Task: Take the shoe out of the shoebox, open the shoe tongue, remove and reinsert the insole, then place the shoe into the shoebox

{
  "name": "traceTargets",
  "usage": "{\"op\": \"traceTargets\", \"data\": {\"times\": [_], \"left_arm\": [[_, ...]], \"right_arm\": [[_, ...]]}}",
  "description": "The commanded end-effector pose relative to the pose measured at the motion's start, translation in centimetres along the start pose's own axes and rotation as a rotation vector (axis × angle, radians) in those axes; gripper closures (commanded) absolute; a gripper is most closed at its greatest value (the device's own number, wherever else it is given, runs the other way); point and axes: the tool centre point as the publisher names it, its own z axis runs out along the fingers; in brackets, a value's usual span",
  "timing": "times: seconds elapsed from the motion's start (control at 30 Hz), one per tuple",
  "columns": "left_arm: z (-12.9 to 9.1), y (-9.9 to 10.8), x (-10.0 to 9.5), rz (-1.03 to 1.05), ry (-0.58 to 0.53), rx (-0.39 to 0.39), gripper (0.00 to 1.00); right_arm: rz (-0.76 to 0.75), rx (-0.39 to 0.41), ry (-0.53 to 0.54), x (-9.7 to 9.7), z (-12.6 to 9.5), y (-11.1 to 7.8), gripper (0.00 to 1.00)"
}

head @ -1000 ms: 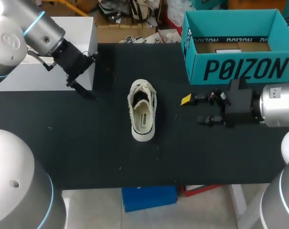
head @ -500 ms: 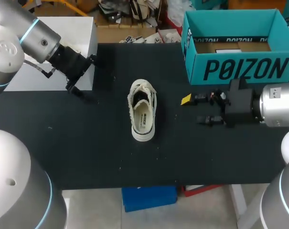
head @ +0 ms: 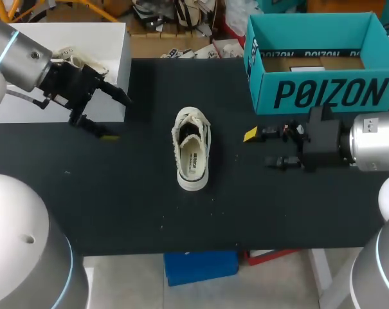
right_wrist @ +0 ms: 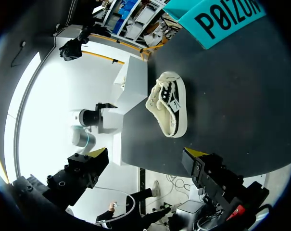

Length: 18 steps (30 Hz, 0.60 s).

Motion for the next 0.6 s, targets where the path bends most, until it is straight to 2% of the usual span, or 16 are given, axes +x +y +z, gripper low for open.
{"op": "traceTargets", "data": {"times": [0.03,0.2,0.6], "left_arm": [[-1.2,-0.5,1.1,-0.067,-0.063,-0.047,0.0],[-2.0,-0.2,1.3,-0.122,-0.054,-0.011,0.0],[-2.3,0.2,1.5,-0.138,-0.053,0.003,0.0]], "right_arm": [[0.001,0.0,-0.002,0.1,0.0,0.0,0.0],[0.001,0.0,-0.002,0.1,0.0,0.0,0.0],[0.001,0.0,-0.002,0.1,0.0,0.0,0.0]]}}
